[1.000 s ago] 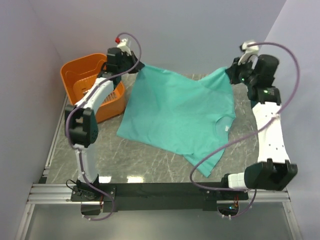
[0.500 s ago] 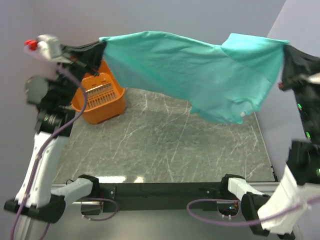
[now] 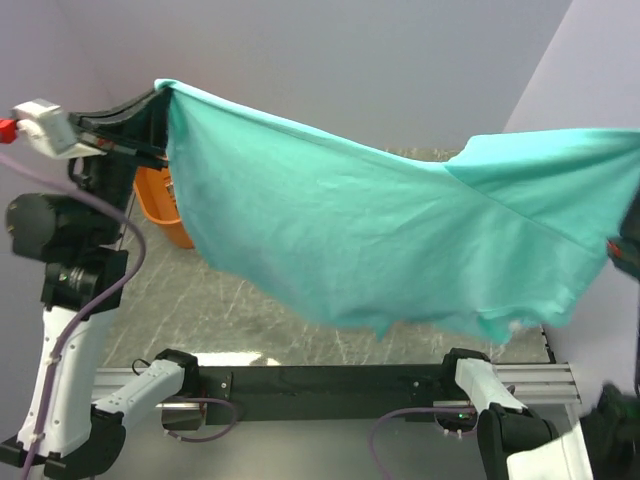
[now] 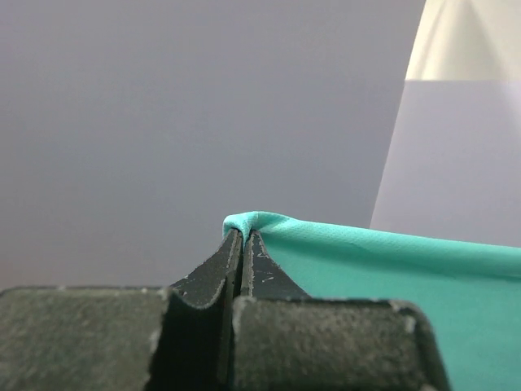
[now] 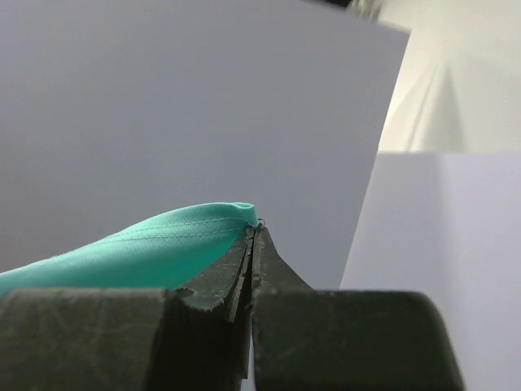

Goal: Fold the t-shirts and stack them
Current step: Flatten the tshirt out, then fold the tshirt

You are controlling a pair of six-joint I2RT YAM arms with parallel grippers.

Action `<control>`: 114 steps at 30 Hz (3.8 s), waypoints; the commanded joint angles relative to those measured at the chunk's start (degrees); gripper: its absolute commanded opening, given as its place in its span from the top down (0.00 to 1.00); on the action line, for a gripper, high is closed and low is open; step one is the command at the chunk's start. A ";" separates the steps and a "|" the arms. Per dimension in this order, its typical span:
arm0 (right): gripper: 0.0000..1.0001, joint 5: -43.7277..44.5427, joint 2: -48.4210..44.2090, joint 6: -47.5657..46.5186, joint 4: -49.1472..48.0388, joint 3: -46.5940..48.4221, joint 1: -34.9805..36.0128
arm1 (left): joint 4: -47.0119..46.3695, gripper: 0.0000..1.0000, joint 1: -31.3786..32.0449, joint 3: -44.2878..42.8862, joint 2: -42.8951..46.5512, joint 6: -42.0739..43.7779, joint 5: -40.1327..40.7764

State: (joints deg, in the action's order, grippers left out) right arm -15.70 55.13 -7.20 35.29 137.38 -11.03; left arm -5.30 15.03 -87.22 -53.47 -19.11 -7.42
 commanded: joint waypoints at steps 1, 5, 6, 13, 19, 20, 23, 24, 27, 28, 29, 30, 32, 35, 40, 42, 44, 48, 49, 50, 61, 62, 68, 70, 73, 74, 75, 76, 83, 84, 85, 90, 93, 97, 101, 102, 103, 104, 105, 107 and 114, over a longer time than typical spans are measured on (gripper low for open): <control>1.00 0.16 2.17 -0.97 0.50 -13.13 -0.40 | 0.29 1.00 0.00 4.50 -3.04 0.84 1.97; 1.00 -4.68 -0.81 -2.11 -5.31 -32.05 -0.49 | -4.01 1.00 0.00 13.73 -6.20 -2.32 -1.36; 1.00 -6.08 -0.99 -2.20 -8.54 -36.09 -0.49 | -5.76 1.00 0.00 15.14 -8.64 -2.59 -2.15; 1.00 -8.12 3.30 0.17 -27.27 -69.92 -0.40 | -11.48 1.00 2.28 18.68 -26.75 -1.37 -1.20; 1.00 -3.46 20.51 1.32 -37.65 -73.50 0.30 | -8.16 1.00 6.06 4.12 -50.56 1.44 4.16; 1.00 -2.24 26.02 1.23 -37.75 -72.53 0.30 | -6.67 1.00 6.42 1.81 -53.46 2.06 4.08; 1.00 -0.03 35.44 0.96 -37.40 -67.96 0.65 | -3.06 1.00 7.03 -7.94 -65.49 2.59 5.38; 1.00 1.28 37.39 0.96 -37.22 -66.90 0.66 | -2.88 1.00 7.03 -9.79 -67.27 2.59 5.83; 1.00 2.95 44.08 0.52 -36.70 -62.60 0.74 | 0.27 1.00 6.95 -18.31 -73.86 3.12 9.42; 1.00 3.83 45.75 0.44 -36.26 -60.32 0.74 | 1.33 1.00 6.95 -23.12 -75.53 3.20 10.22; 1.00 4.36 48.55 0.43 -35.91 -59.17 0.74 | 2.48 1.00 6.86 -25.52 -77.20 3.12 11.19; 1.00 4.54 49.88 0.52 -35.73 -58.12 0.74 | 4.92 1.00 6.77 -28.07 -80.27 2.86 11.63; 1.00 4.89 52.52 0.43 -34.41 -55.56 0.74 | 6.86 1.00 6.68 -34.05 -83.01 2.16 11.73; 1.00 4.63 53.58 0.43 -34.50 -54.41 0.66 | 6.53 1.00 6.42 -36.62 -85.57 1.98 11.73; 1.00 2.96 52.62 0.96 -34.32 -54.15 0.22 | 6.18 1.00 5.72 -37.94 -87.50 1.71 11.73; 1.00 1.03 51.13 1.14 -34.32 -54.76 -0.22 | 6.09 1.00 5.45 -38.02 -87.94 1.71 11.55; 1.00 -0.90 49.29 0.96 -34.06 -55.99 -0.57 | 6.18 1.00 5.28 -37.94 -88.20 1.97 11.29; 1.00 -8.70 45.60 -0.35 -33.45 -59.59 -1.19 | 5.92 1.00 5.19 -37.23 -88.47 2.50 11.11; 1.00 -9.69 44.89 -1.05 -33.36 -61.08 -1.28 | 5.74 1.00 5.19 -36.71 -88.47 2.50 11.11; 1.00 -10.83 43.23 -1.15 -33.35 -61.88 -1.28 | 5.74 1.00 5.19 -36.36 -88.30 2.76 10.94; 1.00 -18.75 32.76 -2.90 -31.69 -70.58 -1.98 | -5.06 1.00 5.19 -23.97 -82.41 8.29 9.18; 1.00 -19.18 31.63 -3.25 -31.51 -71.11 -1.98 | -7.33 1.00 5.19 -22.74 -81.19 8.74 9.00; 1.00 -20.15 29.51 -5.72 -29.93 -74.27 -2.51 | -12.01 1.00 5.19 -16.32 -77.75 11.46 7.86; 1.00 -20.24 28.98 -6.16 -29.84 -75.24 -2.86 | -12.89 1.00 5.10 -14.91 -77.05 12.25 7.95; 1.00 -20.59 28.63 -6.42 -29.84 -75.77 -3.47 | -14.30 1.00 4.92 -13.15 -75.73 13.05 7.07; 1.00 -20.68 28.54 -6.51 -29.66 -75.77 -3.56 | -14.47 1.00 4.75 -12.89 -75.12 13.31 6.63; 1.00 -20.68 28.54 -6.77 -29.14 -75.77 -3.74 | -14.56 1.00 4.66 -12.45 -74.94 13.66 6.46; 1.00 -20.94 28.36 -6.86 -28.87 -75.86 -4.00 | -14.74 1.00 4.57 -12.10 -74.67 14.45 6.37; 1.00 -22.35 26.17 -7.56 -28.70 -77.53 -5.84 | -15.71 1.00 4.22 -8.41 -72.13 18.41 6.19; 1.00 -22.53 25.82 -7.56 -28.52 -77.79 -6.20 | -15.53 1.00 4.22 -8.06 -72.04 18.50 6.62; 1.00 -22.88 25.64 -7.56 -28.52 -77.88 -6.37 | -15.70 1.00 4.22 -7.71 -71.60 20.33 6.89; 1.00 -23.58 25.11 -8.35 -27.38 -78.32 -7.69 | -17.99 1.00 4.13 -4.98 -70.19 24.11 6.54; 1.00 -24.02 24.76 -8.53 -27.29 -78.84 -8.39 | -18.60 1.00 4.13 -4.45 -69.66 26.05 6.72; 1.00 -24.37 24.23 -8.79 -26.94 -79.20 -8.83 | -19.48 1.00 4.13 -3.92 -69.14 28.86 6.98; 1.00 -24.64 23.97 -9.23 -26.59 -79.98 -9.01 | -19.92 1.00 4.13 -4.10 -69.13 30.10 7.24; 1.00 -24.72 23.79 -9.23 -26.59 -80.16 -9.10 | -19.92 1.00 4.05 -4.27 -69.22 30.45 7.24; 1.00 -24.46 23.70 -9.41 -26.50 -80.34 -9.19 | -19.66 1.00 4.13 -4.36 -69.22 30.54 7.16; 1.00 -24.46 23.53 -9.41 -26.67 -80.43 -9.36 | -19.75 1.00 4.05 -4.10 -69.22 30.63 7.16; 1.00 -24.37 23.35 -9.32 -26.76 -80.43 -9.45 | -19.84 1.00 4.05 -3.92 -69.14 30.71 7.24; 1.00 -24.20 23.27 -8.88 -26.85 -80.43 -10.06 | -20.19 1.00 4.05 -3.22 -68.70 30.89 7.16; 1.00 -25.16 23.35 -8.88 -26.59 -80.69 -11.03 | -22.82 1.00 4.05 2.23 -66.06 33.61 6.89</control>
State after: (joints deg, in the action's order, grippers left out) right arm -39.72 80.38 -15.70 8.97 57.04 -21.45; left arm -24.27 19.31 -86.24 -124.05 12.05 -0.19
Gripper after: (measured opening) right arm 0.004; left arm 0.017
